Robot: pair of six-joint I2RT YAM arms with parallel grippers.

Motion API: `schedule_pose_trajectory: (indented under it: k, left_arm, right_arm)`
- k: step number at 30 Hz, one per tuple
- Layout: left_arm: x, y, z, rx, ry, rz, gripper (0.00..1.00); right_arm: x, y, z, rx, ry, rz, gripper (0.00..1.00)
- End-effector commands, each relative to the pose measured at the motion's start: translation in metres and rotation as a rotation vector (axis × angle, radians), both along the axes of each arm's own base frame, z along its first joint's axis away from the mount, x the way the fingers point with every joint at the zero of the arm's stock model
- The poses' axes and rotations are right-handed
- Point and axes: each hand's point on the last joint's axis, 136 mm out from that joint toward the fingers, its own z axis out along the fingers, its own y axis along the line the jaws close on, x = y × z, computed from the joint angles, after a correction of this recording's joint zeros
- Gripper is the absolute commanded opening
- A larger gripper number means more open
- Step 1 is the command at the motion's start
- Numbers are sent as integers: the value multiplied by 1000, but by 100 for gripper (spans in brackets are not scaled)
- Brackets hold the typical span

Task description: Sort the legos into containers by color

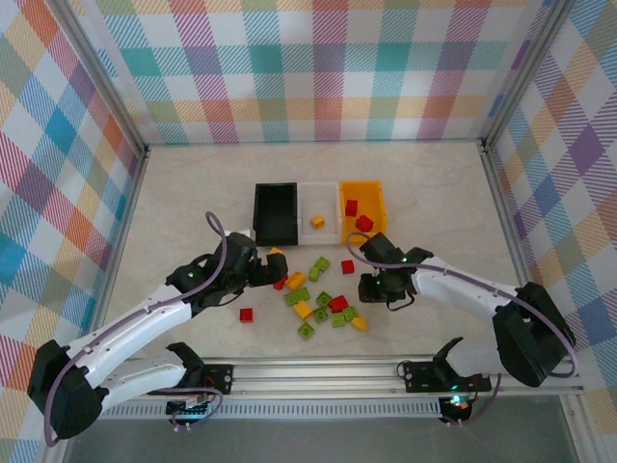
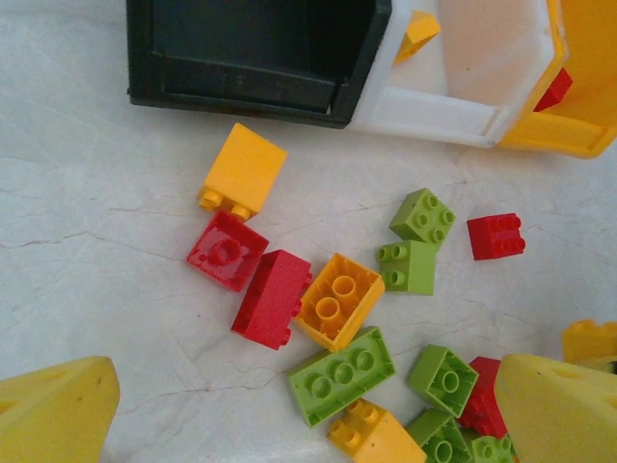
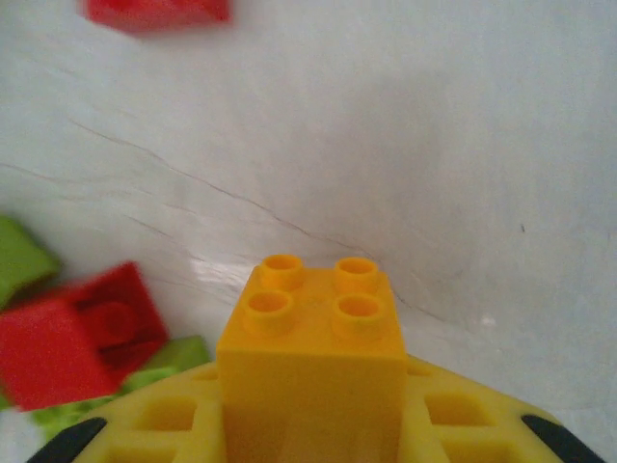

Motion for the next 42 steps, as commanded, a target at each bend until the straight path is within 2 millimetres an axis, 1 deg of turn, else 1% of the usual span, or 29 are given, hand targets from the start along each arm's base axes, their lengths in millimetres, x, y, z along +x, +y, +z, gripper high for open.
schedule_pose_trajectory:
  k: [1, 3, 4, 5, 7, 8, 9, 10, 13, 15, 18, 21, 23, 26, 28, 30, 32, 34, 36, 38, 42]
  left_arm:
    - [-7, 16, -5, 15, 5, 44, 100]
    - [-10, 19, -6, 2, 0, 55, 100]
    - [-11, 21, -6, 0, 1, 60, 100]
    - [-12, 21, -7, -3, 1, 61, 100]
    - [-15, 24, -10, -3, 8, 67, 100]
    - [-16, 25, -12, -2, 16, 72, 100]
    - [-18, 27, -14, 0, 24, 75, 100]
    - [-19, 28, -16, -4, 30, 82, 100]
    - [-24, 30, -21, -10, 44, 93, 100]
    - [-26, 34, -22, -10, 48, 106, 100]
    - [-28, 37, -23, -10, 53, 111, 100]
    - [-31, 40, -21, -1, 56, 115, 100]
    - [-32, 43, -20, 7, 55, 118, 100]
    - [-33, 45, -19, 16, 59, 121, 100]
    - [-33, 46, -19, 17, 59, 124, 100]
    - [-33, 45, -19, 16, 59, 121, 100]
    - [-32, 45, -17, 15, 56, 118, 100]
    - [-31, 40, -14, 12, 51, 96, 100]
    - [-29, 28, -11, -4, 53, 32, 100]
    - [-27, 14, -8, -17, 72, -24, 98]
    - [-31, -22, -13, 6, 101, -161, 93]
  right_arm:
    - [30, 30, 49, 96, -135, 71, 28]
    - [54, 50, 70, 132, -193, 84, 29]
    - [62, 56, 75, 140, -209, 89, 29]
    - [77, 67, 83, 146, -236, 94, 29]
    - [102, 81, 91, 137, -277, 94, 30]
    - [116, 88, 91, 125, -285, 95, 30]
    - [127, 94, 95, 124, -301, 95, 30]
    - [142, 100, 93, 103, -309, 94, 31]
    - [179, 111, 91, 43, -349, 83, 32]
    - [198, 116, 83, 8, -346, 73, 32]
    - [220, 123, 71, -24, -337, 59, 35]
    - [234, 129, 62, -54, -328, 58, 38]
    - [239, 131, 58, -72, -323, 55, 42]
    - [244, 134, 60, -70, -327, 52, 51]
    - [246, 135, 69, -58, -342, 47, 56]
    - [247, 137, 78, -44, -358, 45, 59]
    - [246, 136, 89, -30, -374, 45, 60]
    - [241, 136, 101, -11, -390, 49, 60]
    - [233, 133, 108, 8, -404, 51, 61]
    - [221, 129, 112, 32, -409, 48, 61]
    - [194, 113, 106, 67, -395, 27, 62]
